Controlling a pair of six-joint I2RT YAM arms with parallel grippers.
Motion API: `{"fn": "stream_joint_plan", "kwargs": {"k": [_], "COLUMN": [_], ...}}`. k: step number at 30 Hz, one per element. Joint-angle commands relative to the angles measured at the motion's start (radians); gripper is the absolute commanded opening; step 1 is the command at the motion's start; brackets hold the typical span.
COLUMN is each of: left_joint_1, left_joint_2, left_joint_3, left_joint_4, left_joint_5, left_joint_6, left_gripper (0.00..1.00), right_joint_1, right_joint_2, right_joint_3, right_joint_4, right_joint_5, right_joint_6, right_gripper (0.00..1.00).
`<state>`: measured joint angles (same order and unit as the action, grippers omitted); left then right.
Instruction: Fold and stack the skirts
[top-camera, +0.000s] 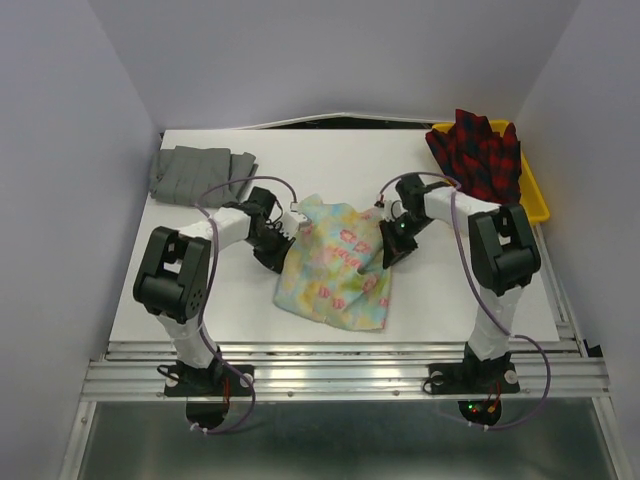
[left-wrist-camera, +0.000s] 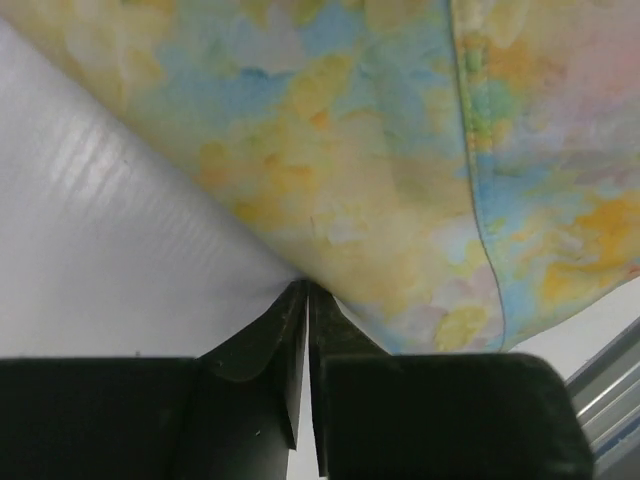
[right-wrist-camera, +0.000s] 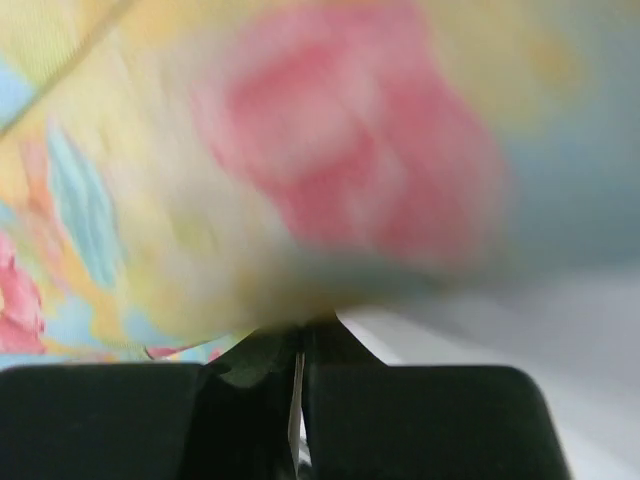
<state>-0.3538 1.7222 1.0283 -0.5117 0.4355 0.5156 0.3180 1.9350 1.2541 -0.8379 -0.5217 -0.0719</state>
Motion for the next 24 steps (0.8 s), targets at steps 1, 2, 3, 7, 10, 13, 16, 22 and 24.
{"fn": "stream_joint_plan", "kwargs": {"k": [1,2,3,7,10,13,16,22,24], "left_joint_1": [0.009,0.019,0.032,0.107,0.115,0.115,0.113,0.092,0.078], "left_joint_2": [0.028,0.025,0.022,-0.013,-0.052,-0.076,-0.095,-0.066,-0.037], "left_joint_3": [0.087,0.099,0.110,0.157,0.126,0.044,-0.058,-0.134,-0.137], "left_joint_4": [0.027,0.044,0.048,0.026,-0.004,0.021,0.122,0.295,0.334], "left_joint_5": [0.051,0.055,0.061,0.149,0.215,0.294,0.358,0.425,0.405], "left_joint_6": [-0.081,-0.100,-0.118,-0.175,-0.218,-0.317,-0.397,-0.542,-0.584], "left_gripper": [0.00,0.00,0.00,0.08,0.32,0.47,0.69,0.75,0.75], "right_joint_1": [-0.083,-0.101,-0.117,-0.142,-0.142,-0.142,-0.163,-0.229,-0.229], "right_joint_2": [0.021,0.021,0.010,-0.056,-0.154,-0.195,-0.209,-0.176,-0.156], "right_joint_3": [0.230,0.263,0.287,0.306,0.161,0.019,-0.070,-0.095,-0.090], "right_joint_4": [0.074,0.076,0.080,0.034,0.049,0.063,0.101,0.158,0.158], "right_joint_5": [0.084,0.091,0.089,0.019,-0.006,0.009,0.047,0.104,0.106], "right_joint_6": [0.037,0.043,0.047,0.041,0.032,0.001,-0.052,-0.077,-0.080], "right_gripper": [0.01,0.01,0.01,0.53,0.64,0.67,0.67,0.65,0.62]}}
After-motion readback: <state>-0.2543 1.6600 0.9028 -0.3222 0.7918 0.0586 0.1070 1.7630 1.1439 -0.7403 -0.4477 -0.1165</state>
